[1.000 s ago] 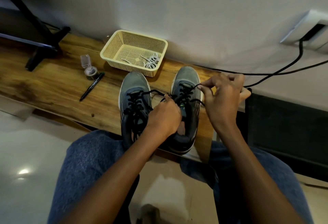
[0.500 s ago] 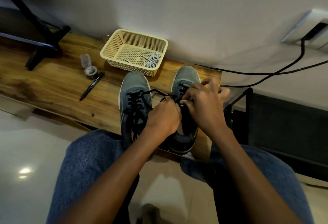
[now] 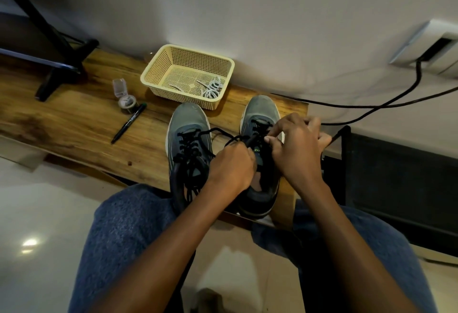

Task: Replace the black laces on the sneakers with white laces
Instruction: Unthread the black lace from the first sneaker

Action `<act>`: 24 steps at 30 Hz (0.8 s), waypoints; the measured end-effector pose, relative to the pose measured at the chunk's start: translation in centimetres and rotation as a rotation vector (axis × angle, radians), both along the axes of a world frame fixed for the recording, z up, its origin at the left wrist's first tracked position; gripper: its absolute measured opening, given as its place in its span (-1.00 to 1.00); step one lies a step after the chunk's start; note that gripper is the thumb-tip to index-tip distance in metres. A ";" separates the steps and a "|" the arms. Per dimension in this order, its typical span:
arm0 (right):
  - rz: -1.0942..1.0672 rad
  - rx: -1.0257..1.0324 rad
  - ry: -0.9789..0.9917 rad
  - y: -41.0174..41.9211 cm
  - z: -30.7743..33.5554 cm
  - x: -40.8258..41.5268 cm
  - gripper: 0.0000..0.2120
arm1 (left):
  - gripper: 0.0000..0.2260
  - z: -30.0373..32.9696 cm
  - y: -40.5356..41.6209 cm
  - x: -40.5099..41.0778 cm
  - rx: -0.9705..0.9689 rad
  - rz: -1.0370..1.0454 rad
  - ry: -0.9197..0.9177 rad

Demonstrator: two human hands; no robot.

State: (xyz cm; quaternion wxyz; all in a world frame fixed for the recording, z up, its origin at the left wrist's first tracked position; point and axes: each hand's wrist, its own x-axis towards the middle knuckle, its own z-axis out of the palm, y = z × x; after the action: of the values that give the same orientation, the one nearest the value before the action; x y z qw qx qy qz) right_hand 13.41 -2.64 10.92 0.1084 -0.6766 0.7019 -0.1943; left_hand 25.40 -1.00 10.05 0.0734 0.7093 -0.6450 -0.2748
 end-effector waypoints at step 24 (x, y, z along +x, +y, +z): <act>-0.058 0.134 -0.246 -0.2 0.9 -1.0 -0.81 | -0.80 0.8 0.1 0.1 -0.260 0.126 0.132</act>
State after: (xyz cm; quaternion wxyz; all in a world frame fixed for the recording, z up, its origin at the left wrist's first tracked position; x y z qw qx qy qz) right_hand 12.37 -2.81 11.86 0.2328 -0.6183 0.7141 -0.2315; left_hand 25.46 -0.94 10.81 0.2238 0.7132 -0.6232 -0.2299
